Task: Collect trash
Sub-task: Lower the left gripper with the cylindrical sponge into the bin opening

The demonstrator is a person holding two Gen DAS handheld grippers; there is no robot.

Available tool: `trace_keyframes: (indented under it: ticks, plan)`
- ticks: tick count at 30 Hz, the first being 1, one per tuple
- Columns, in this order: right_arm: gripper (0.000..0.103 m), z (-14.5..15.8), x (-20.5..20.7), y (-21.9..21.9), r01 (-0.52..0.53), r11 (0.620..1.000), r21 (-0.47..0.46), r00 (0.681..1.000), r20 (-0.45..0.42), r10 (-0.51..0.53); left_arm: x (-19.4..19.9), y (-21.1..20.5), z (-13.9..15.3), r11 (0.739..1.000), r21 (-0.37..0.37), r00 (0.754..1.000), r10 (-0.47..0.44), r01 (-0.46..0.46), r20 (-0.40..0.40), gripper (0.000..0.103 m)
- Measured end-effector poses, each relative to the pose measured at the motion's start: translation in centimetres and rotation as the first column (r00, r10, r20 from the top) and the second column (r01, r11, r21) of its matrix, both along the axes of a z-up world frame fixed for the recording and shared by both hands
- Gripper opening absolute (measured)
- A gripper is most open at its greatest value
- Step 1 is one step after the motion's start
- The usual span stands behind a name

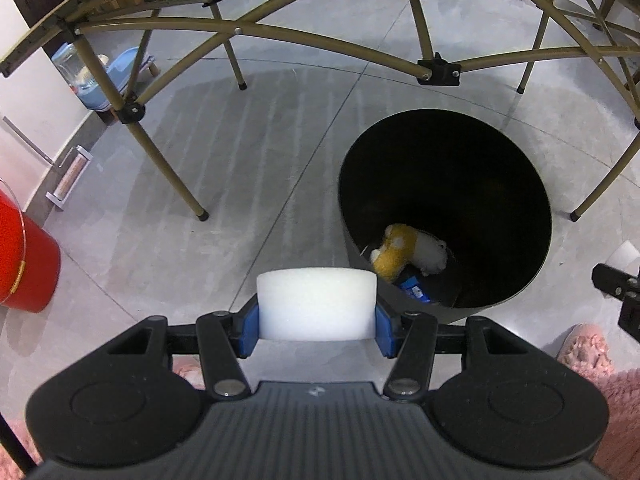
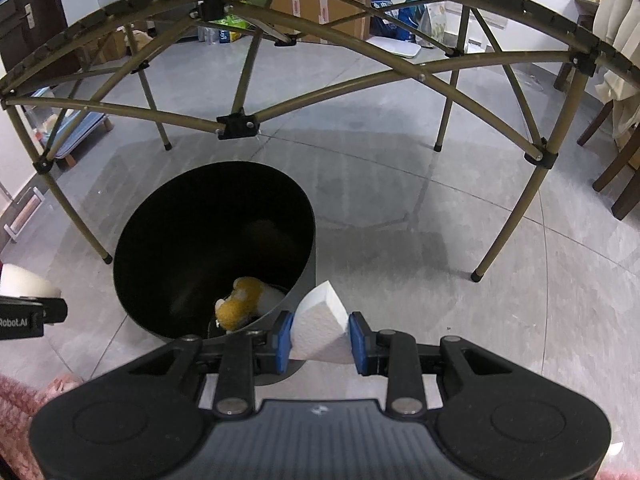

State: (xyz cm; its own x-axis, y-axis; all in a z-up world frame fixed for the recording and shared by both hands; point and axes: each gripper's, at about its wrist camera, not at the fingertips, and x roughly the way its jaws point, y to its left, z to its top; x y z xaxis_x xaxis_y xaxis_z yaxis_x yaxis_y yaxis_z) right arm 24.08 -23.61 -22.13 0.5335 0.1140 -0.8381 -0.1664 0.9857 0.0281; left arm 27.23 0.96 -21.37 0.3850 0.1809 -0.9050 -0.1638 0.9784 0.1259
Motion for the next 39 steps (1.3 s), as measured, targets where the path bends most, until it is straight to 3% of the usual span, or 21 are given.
trace_keyframes:
  ticks: [27,39]
  plan:
    - [0.029,0.8,3.3,-2.9,0.155,0.988,0.017,0.988,0.016,-0.156,6.5,-4.9,1.5,0.99,-0.141,1.0,-0.007,0.011,0.025,0.055]
    - [0.029,1.8,5.0,-4.6,0.194,0.981,0.009,0.98,0.035,-0.194,8.9,-6.9,1.2,0.988,-0.154,1.0,0.007,-0.004,0.021,0.055]
